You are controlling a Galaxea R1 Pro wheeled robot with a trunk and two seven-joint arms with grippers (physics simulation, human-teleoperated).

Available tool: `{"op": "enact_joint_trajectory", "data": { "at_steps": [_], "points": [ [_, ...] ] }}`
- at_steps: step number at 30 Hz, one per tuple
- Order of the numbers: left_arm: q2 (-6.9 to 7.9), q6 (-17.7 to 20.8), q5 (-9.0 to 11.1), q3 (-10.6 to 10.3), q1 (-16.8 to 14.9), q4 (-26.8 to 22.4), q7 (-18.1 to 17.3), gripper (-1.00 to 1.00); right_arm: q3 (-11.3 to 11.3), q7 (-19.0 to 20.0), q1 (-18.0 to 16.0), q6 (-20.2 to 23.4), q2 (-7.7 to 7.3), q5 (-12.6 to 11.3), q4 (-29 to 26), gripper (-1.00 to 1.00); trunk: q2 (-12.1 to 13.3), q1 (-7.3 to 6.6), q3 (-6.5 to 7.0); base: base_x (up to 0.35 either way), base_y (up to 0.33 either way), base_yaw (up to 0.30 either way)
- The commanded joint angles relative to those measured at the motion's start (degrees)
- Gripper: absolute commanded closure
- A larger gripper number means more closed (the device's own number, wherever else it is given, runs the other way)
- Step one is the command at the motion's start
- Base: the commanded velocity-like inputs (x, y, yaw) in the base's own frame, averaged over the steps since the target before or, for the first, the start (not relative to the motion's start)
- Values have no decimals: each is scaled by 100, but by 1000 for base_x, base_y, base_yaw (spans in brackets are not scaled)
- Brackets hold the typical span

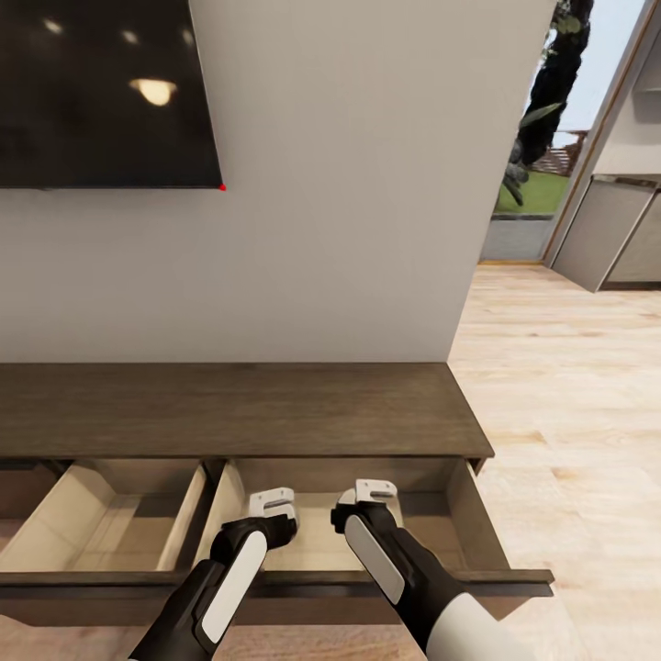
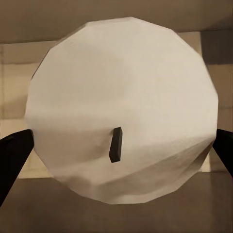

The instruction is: Place each of the two pumpkins and all three candles from the living room inside a cabinet in the living room (use any cabinet), then make sure every cabinet is closed, and position the cauldron so it is next to a table in the living room.

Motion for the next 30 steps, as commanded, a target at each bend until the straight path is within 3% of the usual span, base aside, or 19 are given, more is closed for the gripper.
{"op": "enact_joint_trajectory", "data": {
  "at_steps": [1, 13, 21, 30],
  "points": [
    [0, -3, 7, 0, 0, -1, -8, 100, 1, 0, -2, -4, 0, -1, 25, 100, 0, 0, 0, 87, 22, 0],
    [-1, -5, 7, -3, 0, -2, -8, 100, 1, 0, -191, -21, 0, -15, 408, 100, 0, 0, 0, 13, 3, 0],
    [-6, -3, 7, -7, 0, -2, -8, 100, 1, 25, -338, -109, 0, -1, 838, 100, -321, 176, -143, 0, 0, 0],
    [-9, -5, 7, -10, 0, -2, -8, 100, 1, 319, -383, -391, 0, 66, 1003, 100, -562, 307, -251, 0, 0, 0]
  ]
}}
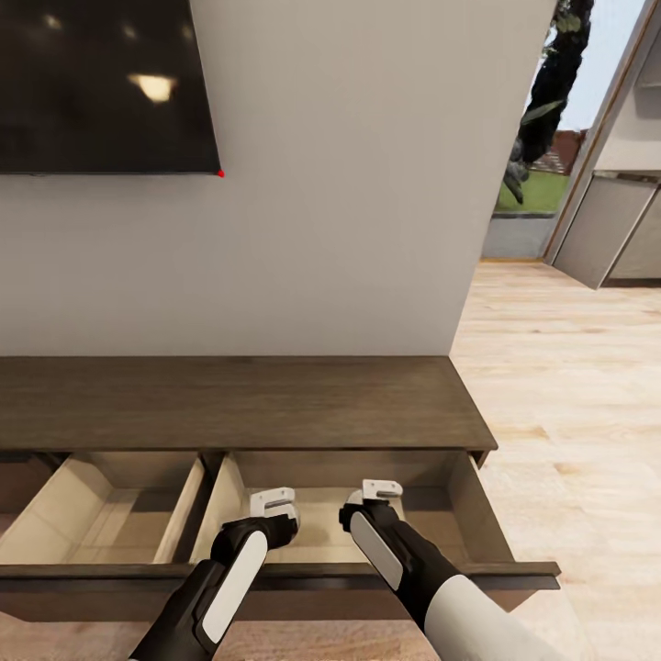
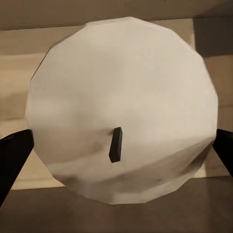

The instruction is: Place each of the two pumpkins and all three candles from the living room inside a cabinet in the living room (use any cabinet), then make sure every cabinet is closed, and position the cauldron so it is next to a table in the living room.

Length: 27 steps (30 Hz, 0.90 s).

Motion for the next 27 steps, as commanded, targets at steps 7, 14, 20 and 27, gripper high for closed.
{"op": "enact_joint_trajectory", "data": {
  "at_steps": [7, 14, 20, 27],
  "points": [
    [0, -11, 0, -168, -1, 0, -1, 100, 1, 16, -2, -18, 0, 17, 4, 100, -122, 66, -54, 0, 0, 0],
    [0, -12, 0, -192, -1, 0, 1, 100, 1, 19, -2, -19, 0, 18, 4, 100, -122, 66, -54, 0, 0, 0],
    [0, -12, 0, -194, -1, 0, 0, 100, 1, 18, -2, -19, 0, 18, 4, 100, -122, 66, -54, 84, 0, 0],
    [0, -12, 0, -194, -1, 0, 1, 100, 1, 21, -2, -19, 0, 18, 4, 100, -122, 66, -54, 49, 0, 0]
  ]
}}
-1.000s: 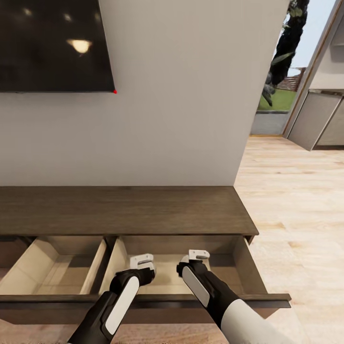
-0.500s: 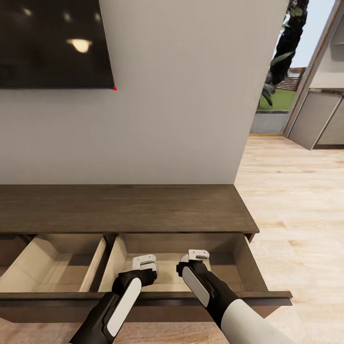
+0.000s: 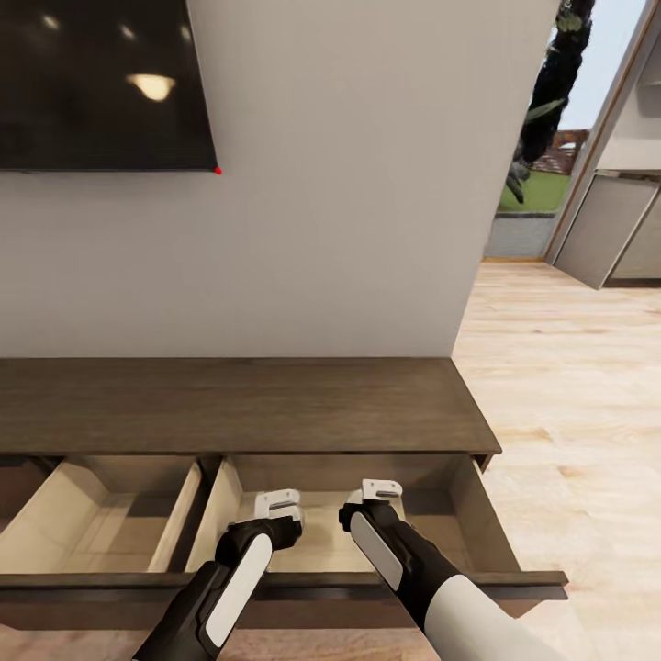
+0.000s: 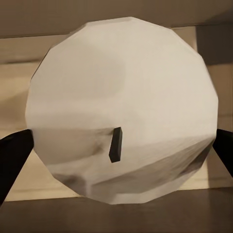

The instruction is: Place each of the two pumpkins and all three candles from the living room inside a cabinet in the living room (use any cabinet), then make sure every cabinet is closed, and position the cauldron so it is next to a table in the living room.

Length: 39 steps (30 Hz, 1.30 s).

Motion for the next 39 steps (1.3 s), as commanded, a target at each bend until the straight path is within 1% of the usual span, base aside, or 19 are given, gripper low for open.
{"op": "enact_joint_trajectory", "data": {
  "at_steps": [1, 10, 12, 15, 24, 29, 31, 39],
  "points": [
    [0, -1, 1, 0, 0, 0, -7, 100, 0, 0, 0, 0, 0, 3, 0, 100, 0, 0, 0, 150, 0, 0],
    [0, -1, 1, 0, 0, 0, -7, 100, 3, 1, 0, 0, 0, 3, 3, 100, 0, 0, 0, 38, 0, 0],
    [0, -1, 1, 0, 0, 0, -7, 100, 5, 2, 0, 0, 0, 3, 4, 100, -80, 44, -36, 2, 0, 0],
    [0, -1, 1, 0, 0, 0, -7, 100, 8, 2, 0, 0, 0, 3, 3, 100, -80, 44, -36, 0, 0, 0],
    [0, -1, 1, 0, 0, 0, -7, 100, 12, 2, 0, 0, 0, 3, 4, 100, -441, 242, -197, 0, 0, 0],
    [0, -1, 1, 0, 0, 0, -7, 100, 17, 3, 0, 0, 0, 3, 2, 100, -441, 242, -197, 0, 0, 0],
    [0, -1, 1, 0, 0, 0, -7, 100, 20, 4, 0, 0, 0, 3, 3, 100, -445, 247, -242, 0, 0, 0],
    [0, -1, 1, 0, 0, 0, -7, 100, 26, 3, 0, 0, 0, 3, 0, 100, -445, 247, -242, 0, 0, 0]
  ]
}}
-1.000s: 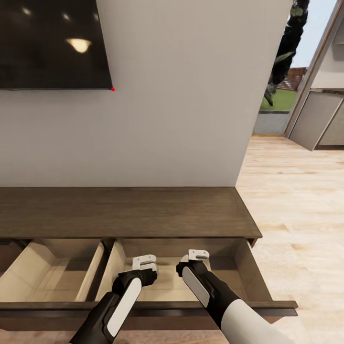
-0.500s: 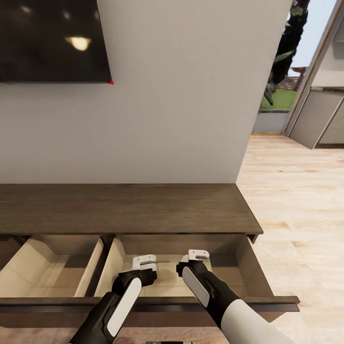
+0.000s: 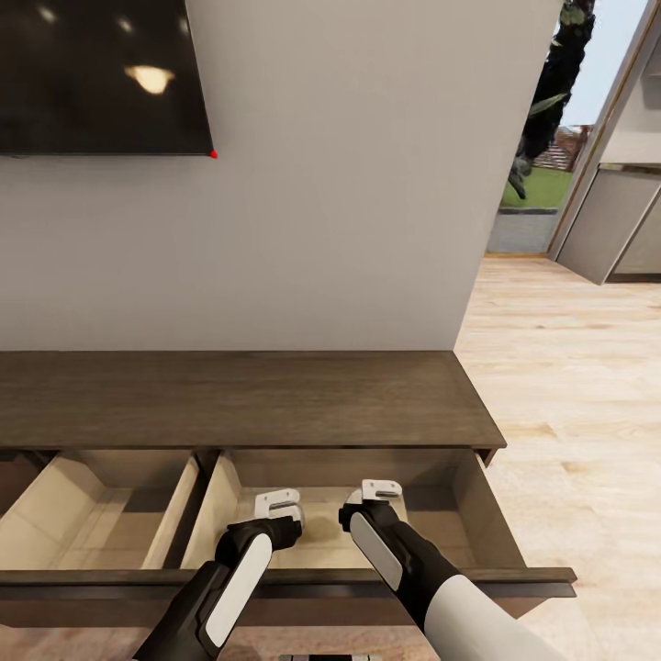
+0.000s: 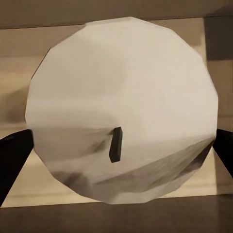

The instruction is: Place each of the two pumpkins and all three candles from the living room inside a cabinet in the living room (use any cabinet), then make sure every cabinet is closed, and position the cauldron so it is next to a table in the living room.

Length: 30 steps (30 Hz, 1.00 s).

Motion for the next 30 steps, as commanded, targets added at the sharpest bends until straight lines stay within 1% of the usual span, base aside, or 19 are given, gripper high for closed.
{"op": "enact_joint_trajectory", "data": {
  "at_steps": [1, 5, 6, 17, 19, 23, 30],
  "points": [
    [0, -1, 2, 0, 0, 0, -7, 100, 0, 0, 0, 0, 0, 1, 2, -100, 0, 0, 0, 0, 0, 0],
    [0, -1, 2, 0, 0, -6, -8, 100, 0, 1, 0, 0, 0, 1, 0, -100, 0, 0, 0, 0, 0, 0],
    [0, -1, 2, 0, 0, -7, -8, -100, 0, 1, 0, 0, 0, 1, 0, -100, 0, 0, 0, 0, 0, 0],
    [0, -1, 2, 0, 0, -9, -7, -100, 0, 1, 0, 0, 0, 1, 0, -100, 0, 0, 0, 0, 0, 0],
    [0, -1, 2, 0, 0, -9, -7, -100, 0, 1, 0, 2, 0, 1, 0, -100, 4, -6, 44, 0, 0, 0],
    [-2, 4, 2, 0, 0, -9, -7, -100, 0, 1, 0, 4, 0, 1, 0, -100, 164, -94, 116, 0, 0, 0],
    [-93, 20, 2, 9, 0, -9, 23, -100, 0, 2, 0, 6, 0, 1, 0, -100, 445, -247, 242, 0, 0, 0]
  ]
}}
